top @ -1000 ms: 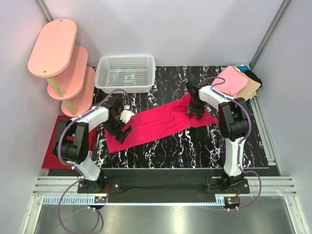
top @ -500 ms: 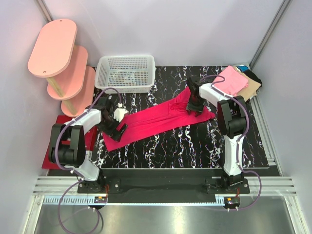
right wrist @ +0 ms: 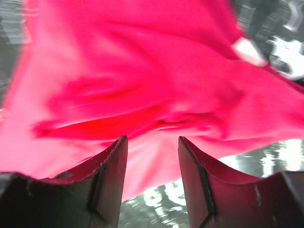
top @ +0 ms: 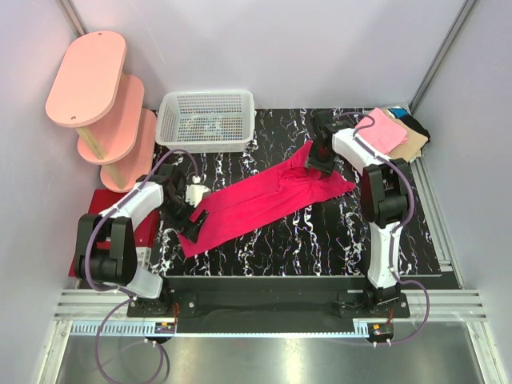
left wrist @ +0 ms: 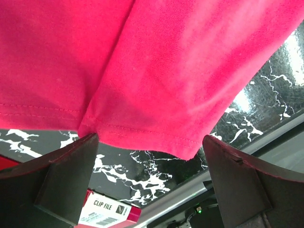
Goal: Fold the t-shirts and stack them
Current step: Rotate the tshirt 45 degrees
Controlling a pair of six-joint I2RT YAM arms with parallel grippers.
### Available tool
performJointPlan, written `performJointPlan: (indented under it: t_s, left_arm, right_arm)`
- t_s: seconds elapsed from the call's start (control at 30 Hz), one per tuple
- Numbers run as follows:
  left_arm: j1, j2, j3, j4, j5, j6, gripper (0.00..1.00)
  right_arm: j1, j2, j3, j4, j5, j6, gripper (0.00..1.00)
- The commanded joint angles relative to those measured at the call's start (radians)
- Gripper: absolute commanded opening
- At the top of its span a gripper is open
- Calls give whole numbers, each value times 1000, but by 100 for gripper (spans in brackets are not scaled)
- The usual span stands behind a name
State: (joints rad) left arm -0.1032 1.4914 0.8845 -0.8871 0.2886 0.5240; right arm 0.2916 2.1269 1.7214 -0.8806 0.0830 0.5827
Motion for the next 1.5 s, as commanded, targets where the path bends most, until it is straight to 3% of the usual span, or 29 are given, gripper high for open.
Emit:
performJointPlan:
  t_s: [0.0, 0.53, 0.83, 0.97, 1.0, 1.13, 1.33, 1.4, 1.47]
  left_arm:
    - [-3, -31, 63, -23, -15, -2, 99]
    - [-3, -72, 67, -7, -75, -2, 99]
    - [-3, -94, 41, 5, -85, -2, 99]
    - [-3, -103, 28, 11, -97, 2, 99]
    - [-3, -105, 25, 16, -98, 1, 99]
    - [-3, -111, 14, 22, -101, 2, 99]
    - [-3, -115, 4, 31, -114, 5, 99]
    - [-3, -115, 2, 33, -111, 2, 99]
    - [-3, -112, 1, 36, -114, 2, 99]
  right_arm:
    - [10, -68, 105, 9, -240, 22, 55]
    - [98, 106, 199, 43, -348, 100, 54]
    - [103, 191, 273, 45, -304, 115, 46]
    - [103, 209, 311, 45, -295, 123, 29]
    - [103, 215, 317, 43, -295, 123, 16]
    - [104, 220, 336, 43, -299, 123, 1]
    - [106, 246, 346, 45, -305, 109, 5]
    - [107, 284, 385, 37, -350, 88, 14]
    - [118, 298, 438, 9, -342, 62, 37]
